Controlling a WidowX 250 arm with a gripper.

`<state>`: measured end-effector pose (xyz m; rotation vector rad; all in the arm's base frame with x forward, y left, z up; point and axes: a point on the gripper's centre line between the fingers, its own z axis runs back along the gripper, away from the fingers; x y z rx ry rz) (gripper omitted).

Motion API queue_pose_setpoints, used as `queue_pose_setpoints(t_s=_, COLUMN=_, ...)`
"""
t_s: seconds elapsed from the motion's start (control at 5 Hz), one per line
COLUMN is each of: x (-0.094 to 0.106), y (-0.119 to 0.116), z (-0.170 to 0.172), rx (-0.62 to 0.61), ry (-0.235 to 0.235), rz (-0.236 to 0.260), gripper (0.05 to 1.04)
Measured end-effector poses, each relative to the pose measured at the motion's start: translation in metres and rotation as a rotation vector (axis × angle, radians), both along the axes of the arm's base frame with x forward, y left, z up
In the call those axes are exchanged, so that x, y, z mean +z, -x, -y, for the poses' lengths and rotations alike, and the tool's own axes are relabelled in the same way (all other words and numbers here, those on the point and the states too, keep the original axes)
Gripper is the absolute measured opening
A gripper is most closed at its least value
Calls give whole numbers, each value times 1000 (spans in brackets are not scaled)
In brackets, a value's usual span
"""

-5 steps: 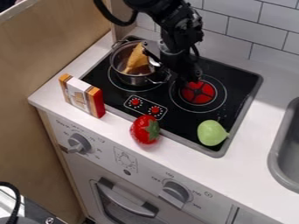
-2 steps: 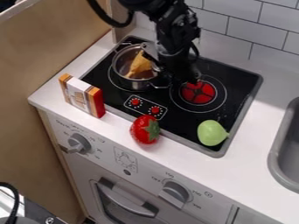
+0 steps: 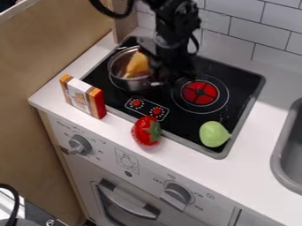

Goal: Moved the silver pot in the right burner

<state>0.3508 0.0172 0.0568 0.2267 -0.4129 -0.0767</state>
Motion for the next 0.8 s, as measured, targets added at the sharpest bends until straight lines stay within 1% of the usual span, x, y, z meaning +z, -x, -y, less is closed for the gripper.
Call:
queue_pose_setpoints(t_s=0.2, x=24, y=4, z=5, rx=-15, ry=-33, rz=-1, gripper=359)
queue_pose_setpoints(t_s=0.4, x=40, y=4, z=13, rx=-41, ry=-66, rz=4, gripper=302)
queue_pose_setpoints(t_s=0.6, x=50, y=3, z=21, rx=-29, ry=-96, rz=4, gripper=266)
queue_pose_setpoints(t_s=0.8, x=58, y=2, z=35, rx=-13, ry=-126, rz=16, gripper=266)
